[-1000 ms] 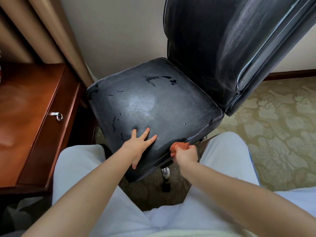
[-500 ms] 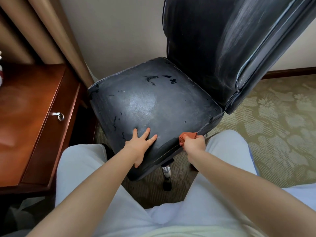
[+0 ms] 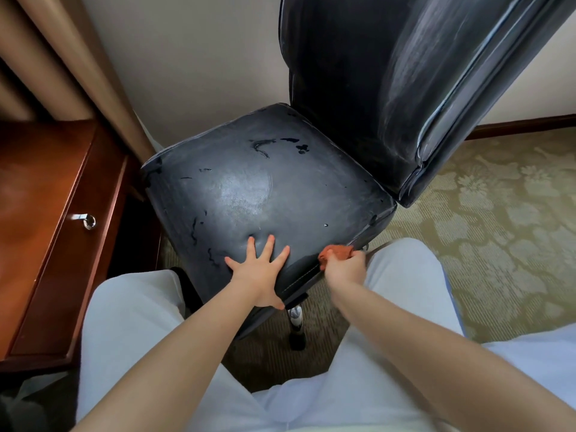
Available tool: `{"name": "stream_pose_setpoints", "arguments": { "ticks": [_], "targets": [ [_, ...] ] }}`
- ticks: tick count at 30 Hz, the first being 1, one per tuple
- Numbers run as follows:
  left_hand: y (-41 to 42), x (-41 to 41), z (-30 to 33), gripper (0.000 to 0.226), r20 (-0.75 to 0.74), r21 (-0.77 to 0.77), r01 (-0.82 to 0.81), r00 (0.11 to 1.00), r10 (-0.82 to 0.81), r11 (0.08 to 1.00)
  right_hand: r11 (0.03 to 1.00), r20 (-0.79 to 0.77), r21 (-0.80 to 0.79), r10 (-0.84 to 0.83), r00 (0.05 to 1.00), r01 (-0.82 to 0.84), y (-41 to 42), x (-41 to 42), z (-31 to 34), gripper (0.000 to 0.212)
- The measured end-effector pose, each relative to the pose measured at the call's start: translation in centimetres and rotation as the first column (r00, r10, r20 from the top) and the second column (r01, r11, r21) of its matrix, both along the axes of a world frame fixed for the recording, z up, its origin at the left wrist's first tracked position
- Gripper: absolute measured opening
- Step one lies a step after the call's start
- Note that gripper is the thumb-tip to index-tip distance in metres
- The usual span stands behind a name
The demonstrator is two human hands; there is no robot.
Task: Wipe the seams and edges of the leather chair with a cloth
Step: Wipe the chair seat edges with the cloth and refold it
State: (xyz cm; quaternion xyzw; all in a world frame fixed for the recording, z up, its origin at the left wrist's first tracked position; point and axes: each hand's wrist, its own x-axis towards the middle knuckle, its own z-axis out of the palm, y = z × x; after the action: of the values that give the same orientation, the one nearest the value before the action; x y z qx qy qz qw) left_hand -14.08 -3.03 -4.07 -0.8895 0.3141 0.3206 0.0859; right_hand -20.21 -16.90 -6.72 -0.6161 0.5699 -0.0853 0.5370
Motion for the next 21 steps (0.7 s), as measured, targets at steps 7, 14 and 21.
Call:
{"name": "stream_pose_setpoints", "arguments": {
  "ticks": [7,14,21],
  "targets": [
    [-0.5,0.0,0.1,0.120,0.026,0.010,-0.009,1.000,0.009,1.000,0.997,0.086,0.068,0.033,0.996,-0.039,-0.4,1.2,0.5,0.014],
    [-2.3,0.1,0.8,0.128,0.066,0.100,0.033,0.997,-0.040,0.994,0.998,-0.028,-0.041,0.040,0.999,-0.041,-0.6,1.0,0.2,0.022],
    [-2.7,0.4,0.9,0.129,0.042,0.120,0.012,0.999,-0.017,0.993,0.997,0.021,0.005,0.072,0.997,-0.072,-1.1,0.8,-0.5,0.019]
  ]
}}
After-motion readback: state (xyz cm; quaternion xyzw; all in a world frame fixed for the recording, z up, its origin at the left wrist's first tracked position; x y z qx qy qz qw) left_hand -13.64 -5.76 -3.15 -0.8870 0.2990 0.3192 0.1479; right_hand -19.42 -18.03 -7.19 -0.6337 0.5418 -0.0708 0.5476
